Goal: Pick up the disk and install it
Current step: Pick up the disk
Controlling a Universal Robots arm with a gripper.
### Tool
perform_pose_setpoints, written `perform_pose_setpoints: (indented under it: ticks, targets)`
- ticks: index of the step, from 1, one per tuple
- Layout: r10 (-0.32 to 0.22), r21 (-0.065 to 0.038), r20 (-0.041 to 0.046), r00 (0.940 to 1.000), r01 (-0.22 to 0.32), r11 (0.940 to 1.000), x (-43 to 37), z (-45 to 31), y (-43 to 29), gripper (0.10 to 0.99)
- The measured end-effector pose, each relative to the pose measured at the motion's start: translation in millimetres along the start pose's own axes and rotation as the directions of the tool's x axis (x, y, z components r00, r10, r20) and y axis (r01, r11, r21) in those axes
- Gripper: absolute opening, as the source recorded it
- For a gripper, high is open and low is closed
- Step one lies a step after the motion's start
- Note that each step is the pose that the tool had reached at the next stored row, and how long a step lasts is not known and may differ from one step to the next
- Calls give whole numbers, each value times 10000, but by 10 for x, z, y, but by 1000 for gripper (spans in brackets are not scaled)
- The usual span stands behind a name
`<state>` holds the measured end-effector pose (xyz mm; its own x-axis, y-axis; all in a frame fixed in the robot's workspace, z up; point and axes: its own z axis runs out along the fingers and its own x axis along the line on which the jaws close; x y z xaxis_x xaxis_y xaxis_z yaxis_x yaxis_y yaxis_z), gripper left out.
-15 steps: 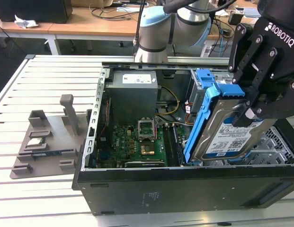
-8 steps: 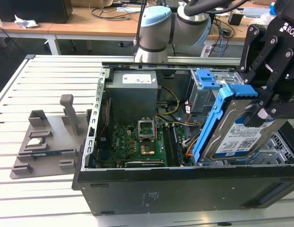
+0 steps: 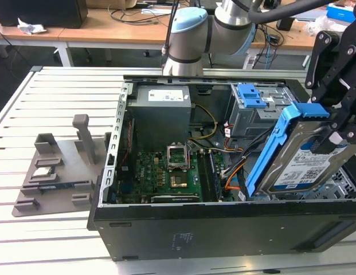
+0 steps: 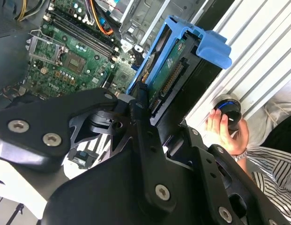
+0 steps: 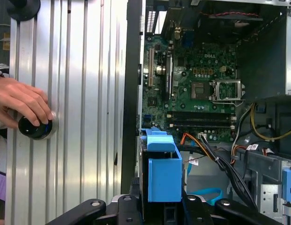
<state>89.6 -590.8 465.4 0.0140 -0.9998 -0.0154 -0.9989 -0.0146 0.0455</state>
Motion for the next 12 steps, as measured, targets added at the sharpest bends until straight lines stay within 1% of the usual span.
perform_pose_setpoints:
  ticks: [3,5,8,12]
  targets:
    - [-1,0,1,10000,1,10000,1,1,-73,361]
    - [-1,0,0,10000,1,10000,1,0,-103,361]
    - [0,0,0,10000,0,10000,2,-1,-196,361]
    - [-1,0,1,10000,1,10000,1,0,-258,361]
